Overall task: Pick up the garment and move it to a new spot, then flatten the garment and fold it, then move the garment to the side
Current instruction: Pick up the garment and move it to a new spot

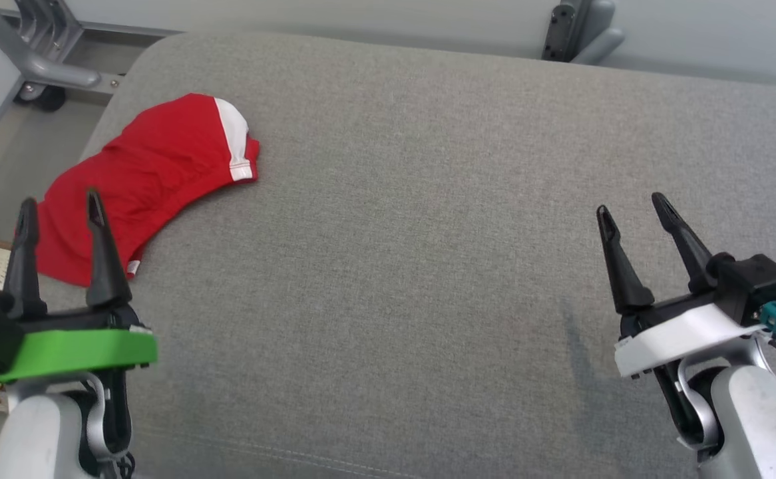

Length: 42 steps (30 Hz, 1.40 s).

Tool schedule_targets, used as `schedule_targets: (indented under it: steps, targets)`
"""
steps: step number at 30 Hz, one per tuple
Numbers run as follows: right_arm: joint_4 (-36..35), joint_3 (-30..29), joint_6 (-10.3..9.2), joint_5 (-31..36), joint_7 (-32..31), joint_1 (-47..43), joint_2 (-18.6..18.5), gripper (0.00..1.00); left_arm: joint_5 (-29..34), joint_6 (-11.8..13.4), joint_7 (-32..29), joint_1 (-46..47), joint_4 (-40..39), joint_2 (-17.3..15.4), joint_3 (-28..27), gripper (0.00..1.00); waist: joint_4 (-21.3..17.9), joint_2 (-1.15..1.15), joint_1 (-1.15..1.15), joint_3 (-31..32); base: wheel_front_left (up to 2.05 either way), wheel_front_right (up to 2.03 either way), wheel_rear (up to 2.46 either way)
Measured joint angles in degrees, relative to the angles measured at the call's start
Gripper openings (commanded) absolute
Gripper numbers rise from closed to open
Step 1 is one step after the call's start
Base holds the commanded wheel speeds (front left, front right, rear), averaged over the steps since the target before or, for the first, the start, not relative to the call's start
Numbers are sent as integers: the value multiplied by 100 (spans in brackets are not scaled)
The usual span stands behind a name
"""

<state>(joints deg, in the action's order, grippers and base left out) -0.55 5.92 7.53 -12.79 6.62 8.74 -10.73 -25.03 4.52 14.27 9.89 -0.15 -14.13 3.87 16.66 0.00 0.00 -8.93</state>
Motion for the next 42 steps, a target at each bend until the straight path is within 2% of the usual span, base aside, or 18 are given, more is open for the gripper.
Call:
schedule_targets:
  steps: [3,9,21,27,30,37,42]
  targets:
    - [-157,27,0,31,-67,225,-73,100,-67,-60,31,436,162,-8,-64,100,-86,0,0,-283,0,0,0]
    - [-357,53,0,36,-116,621,-220,100,-204,-260,-12,1358,1047,-70,-82,100,-305,0,0,-978,0,0,0]
    - [-263,226,0,11,58,1136,-270,100,-405,-906,-347,2876,3733,-367,114,100,-876,0,1,-2180,0,0,0]
    - [-96,249,0,-29,211,1243,-219,100,-549,-1060,-541,3420,4720,-591,148,100,-1223,0,1,-2457,0,0,0]
    - [14,246,0,-60,264,1265,-193,100,-602,-1107,-454,3557,4926,-670,180,0,-1357,0,2,-2532,0,0,0]
    - [260,216,0,-63,436,1258,-76,100,-516,-1090,-102,3581,5021,-728,248,0,-1505,0,1,-2367,0,0,0]
    - [419,125,0,-62,503,1065,-8,100,-354,-880,41,3222,4372,-654,235,0,-1516,0,1,-2008,0,0,0]
